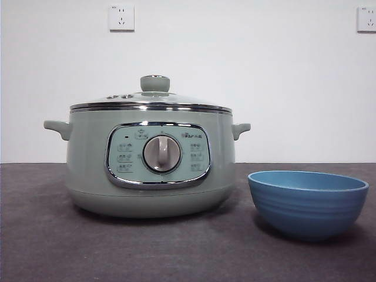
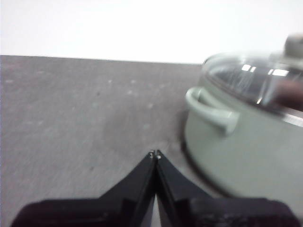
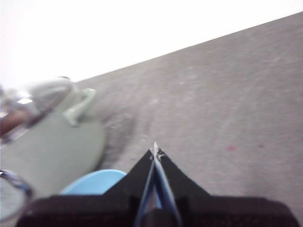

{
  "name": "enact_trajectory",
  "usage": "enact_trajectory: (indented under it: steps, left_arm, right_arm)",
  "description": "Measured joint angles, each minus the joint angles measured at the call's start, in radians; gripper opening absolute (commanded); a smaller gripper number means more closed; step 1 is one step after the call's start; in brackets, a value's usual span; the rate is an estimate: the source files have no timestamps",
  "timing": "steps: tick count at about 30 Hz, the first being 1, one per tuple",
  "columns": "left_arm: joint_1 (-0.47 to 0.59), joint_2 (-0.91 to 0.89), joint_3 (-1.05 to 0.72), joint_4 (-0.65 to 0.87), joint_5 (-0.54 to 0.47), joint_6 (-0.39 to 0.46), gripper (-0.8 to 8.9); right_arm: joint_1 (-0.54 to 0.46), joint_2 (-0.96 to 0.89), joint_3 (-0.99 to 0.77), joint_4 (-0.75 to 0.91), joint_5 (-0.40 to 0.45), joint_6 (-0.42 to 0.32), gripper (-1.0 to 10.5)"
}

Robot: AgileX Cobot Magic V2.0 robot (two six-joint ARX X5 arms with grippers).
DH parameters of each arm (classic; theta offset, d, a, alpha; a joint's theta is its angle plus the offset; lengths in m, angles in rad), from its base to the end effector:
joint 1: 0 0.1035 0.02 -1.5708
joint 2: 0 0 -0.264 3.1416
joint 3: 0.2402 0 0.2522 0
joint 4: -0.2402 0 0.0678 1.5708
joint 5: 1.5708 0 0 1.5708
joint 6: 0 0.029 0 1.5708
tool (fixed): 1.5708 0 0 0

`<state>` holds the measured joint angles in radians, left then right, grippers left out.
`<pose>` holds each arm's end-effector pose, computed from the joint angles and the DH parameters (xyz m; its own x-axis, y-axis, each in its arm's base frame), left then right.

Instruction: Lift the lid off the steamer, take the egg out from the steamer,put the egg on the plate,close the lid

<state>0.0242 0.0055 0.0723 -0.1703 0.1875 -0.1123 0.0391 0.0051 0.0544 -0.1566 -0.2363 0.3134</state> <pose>0.0923 -0.0032 0.1712 0.9814 -0.1627 -0.1015 0.1490 0.9802 -0.1306 0.0928 0.0104 0.1666 0.9567 0.2717 -0.1041 -0.2244 0.9168 0.3304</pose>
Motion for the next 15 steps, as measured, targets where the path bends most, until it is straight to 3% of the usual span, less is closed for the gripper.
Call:
enact_trajectory:
  steps: [8, 15]
  left_arm:
    - [0.000, 0.012, 0.219, -0.134, 0.053, -0.065, -0.07]
    - [0.000, 0.093, 0.402, -0.293, 0.158, -0.069, -0.07]
  right_arm:
    - [0.000, 0.093, 0.129, -0.001, -0.099, 0.072, -0.1]
    - [0.001, 0.299, 0.341, -0.122, -0.269, 0.033, -0.1]
